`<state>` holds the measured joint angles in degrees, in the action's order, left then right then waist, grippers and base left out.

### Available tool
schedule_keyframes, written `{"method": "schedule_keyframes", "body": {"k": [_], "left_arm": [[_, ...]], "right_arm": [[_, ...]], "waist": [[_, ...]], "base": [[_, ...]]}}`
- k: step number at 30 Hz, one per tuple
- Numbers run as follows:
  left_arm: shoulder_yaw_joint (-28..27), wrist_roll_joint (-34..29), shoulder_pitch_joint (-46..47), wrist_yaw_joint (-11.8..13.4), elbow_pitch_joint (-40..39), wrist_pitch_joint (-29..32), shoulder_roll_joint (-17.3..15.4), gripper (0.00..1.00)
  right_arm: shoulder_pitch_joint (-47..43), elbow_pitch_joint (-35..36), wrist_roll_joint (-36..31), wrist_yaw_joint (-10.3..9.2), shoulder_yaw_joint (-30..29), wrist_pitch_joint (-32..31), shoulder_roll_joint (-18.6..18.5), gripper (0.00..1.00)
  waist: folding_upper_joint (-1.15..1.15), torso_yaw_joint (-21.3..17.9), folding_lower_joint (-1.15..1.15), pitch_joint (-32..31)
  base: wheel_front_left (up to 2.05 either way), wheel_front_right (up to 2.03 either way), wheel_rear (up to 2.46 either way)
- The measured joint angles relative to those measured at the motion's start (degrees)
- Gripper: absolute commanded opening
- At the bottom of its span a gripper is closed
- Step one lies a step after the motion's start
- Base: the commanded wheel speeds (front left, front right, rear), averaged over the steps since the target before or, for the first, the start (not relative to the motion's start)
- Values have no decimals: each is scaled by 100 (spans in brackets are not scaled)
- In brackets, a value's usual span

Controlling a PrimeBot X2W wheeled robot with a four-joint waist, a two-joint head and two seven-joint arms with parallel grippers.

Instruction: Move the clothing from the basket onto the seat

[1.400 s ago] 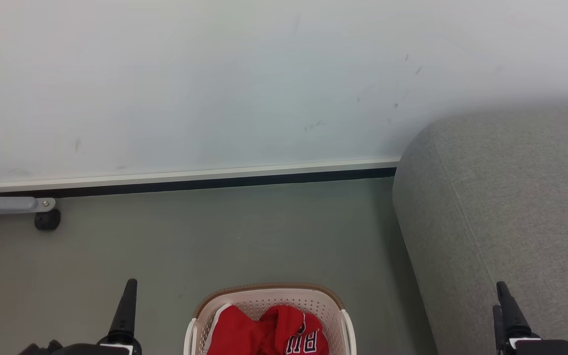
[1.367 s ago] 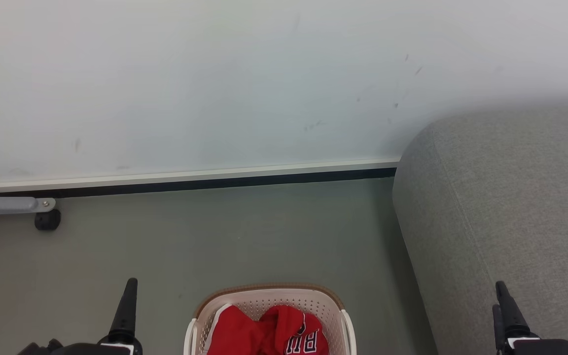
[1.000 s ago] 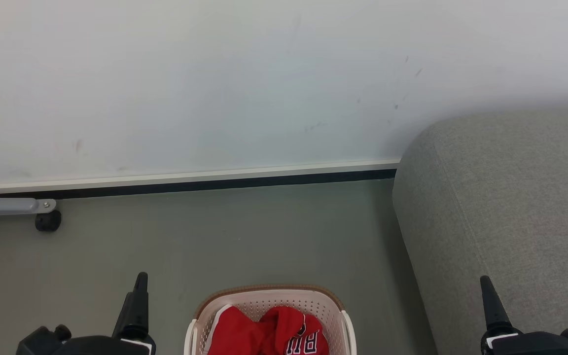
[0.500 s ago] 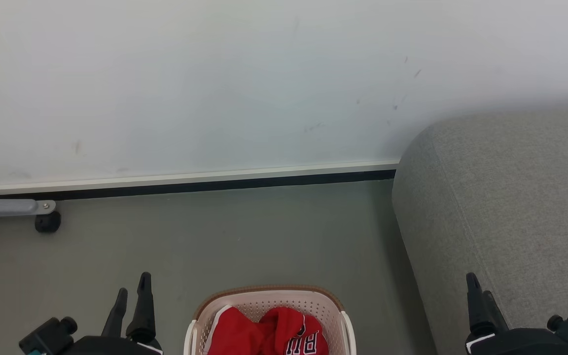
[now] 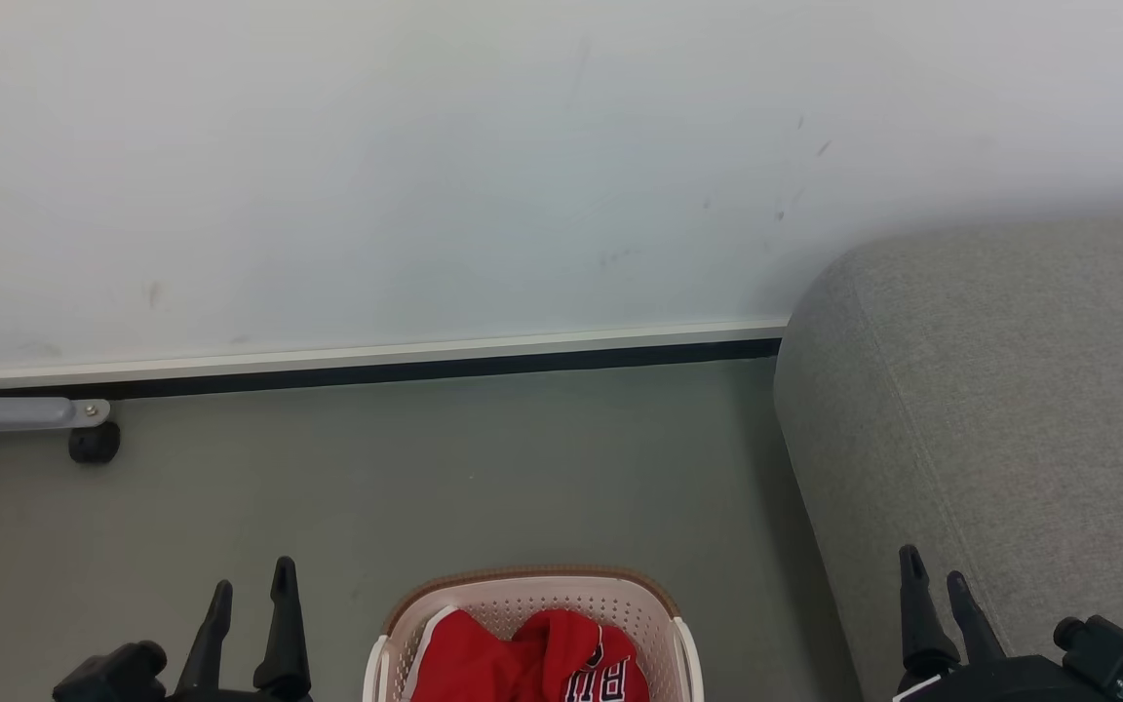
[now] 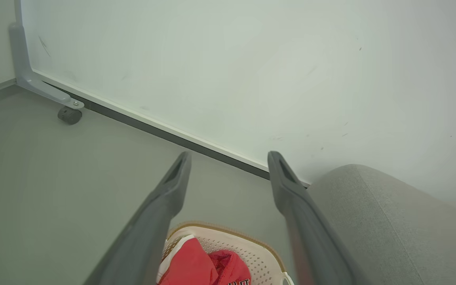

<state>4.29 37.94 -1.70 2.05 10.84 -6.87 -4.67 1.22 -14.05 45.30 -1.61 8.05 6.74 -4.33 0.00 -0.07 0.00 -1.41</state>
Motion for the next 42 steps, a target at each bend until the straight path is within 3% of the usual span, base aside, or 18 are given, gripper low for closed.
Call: {"method": "schedule_keyframes", "body": {"k": [29,36,42], "left_arm": [[155,-2457,-363,405,-172,-595,-19,100],[164,-2894,-478,506,-182,-743,-10,100],[162,-2897,-480,505,-164,-743,13,100]], "right_arm": [[-188,81,-2193,-252,573,621,-111,100],[-209,103,-2754,-301,704,754,-130,100],[-212,105,-2771,-300,708,754,-131,100]], "waist": [[0,-35,0,-142],[0,-41,0,-172],[0,-42,0,-171]], "base": [[0,0,0],[0,0,0],[0,0,0]]}}
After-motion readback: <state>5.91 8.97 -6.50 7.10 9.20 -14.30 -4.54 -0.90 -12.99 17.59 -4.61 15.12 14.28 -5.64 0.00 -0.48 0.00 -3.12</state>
